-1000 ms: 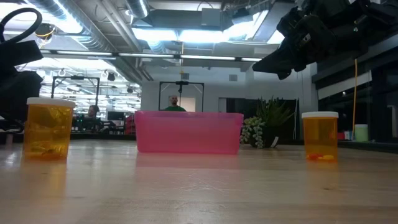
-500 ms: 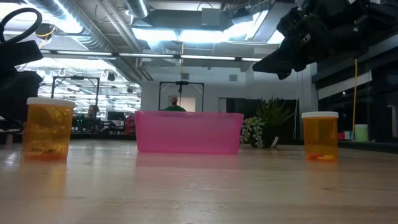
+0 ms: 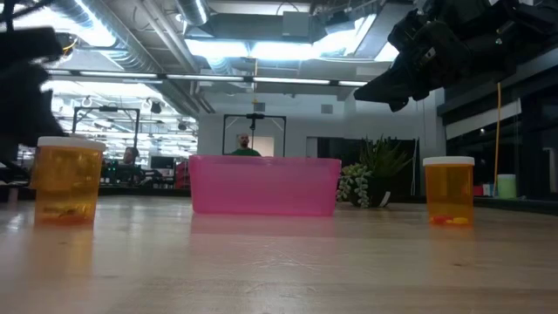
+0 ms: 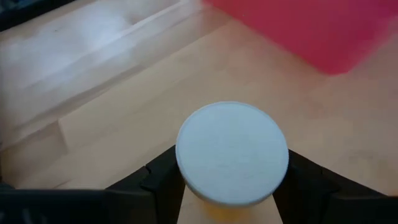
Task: Pick and place pill bottles into a basket
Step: Put the orange pill bottle into the red bin
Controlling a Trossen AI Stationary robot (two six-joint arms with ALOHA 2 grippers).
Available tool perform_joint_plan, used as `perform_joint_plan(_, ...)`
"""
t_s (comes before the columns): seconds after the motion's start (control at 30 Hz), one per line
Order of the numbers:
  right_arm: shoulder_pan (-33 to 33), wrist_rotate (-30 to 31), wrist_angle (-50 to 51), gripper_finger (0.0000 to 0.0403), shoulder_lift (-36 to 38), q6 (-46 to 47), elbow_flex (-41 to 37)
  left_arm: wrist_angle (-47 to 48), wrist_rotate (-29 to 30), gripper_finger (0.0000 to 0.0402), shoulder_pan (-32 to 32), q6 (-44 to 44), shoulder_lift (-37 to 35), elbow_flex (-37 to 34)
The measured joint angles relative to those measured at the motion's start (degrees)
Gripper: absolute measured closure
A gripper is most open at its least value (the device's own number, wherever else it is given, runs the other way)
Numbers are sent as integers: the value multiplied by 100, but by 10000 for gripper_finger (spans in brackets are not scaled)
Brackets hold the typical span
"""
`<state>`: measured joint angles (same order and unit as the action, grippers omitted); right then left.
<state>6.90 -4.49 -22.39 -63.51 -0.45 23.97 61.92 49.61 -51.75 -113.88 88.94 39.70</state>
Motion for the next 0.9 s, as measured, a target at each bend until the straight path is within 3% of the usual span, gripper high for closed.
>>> perform_joint_plan(0.23,-2,0,-4,374,0,7,0,285,81,205,52,887,-816,369)
perform_joint_plan(0.6,-2,0,-9,374,0,15,0,253,911,205,581,3164,-2280,856)
perform_joint_plan(0.77,-2,0,-11,374,0,15,0,29,933,205,1040,4502,-2647,1066)
perform_joint_plan(0.9,-2,-2,-11,374,0,9,0,-710,763,205,1440,5946,-2872,1148)
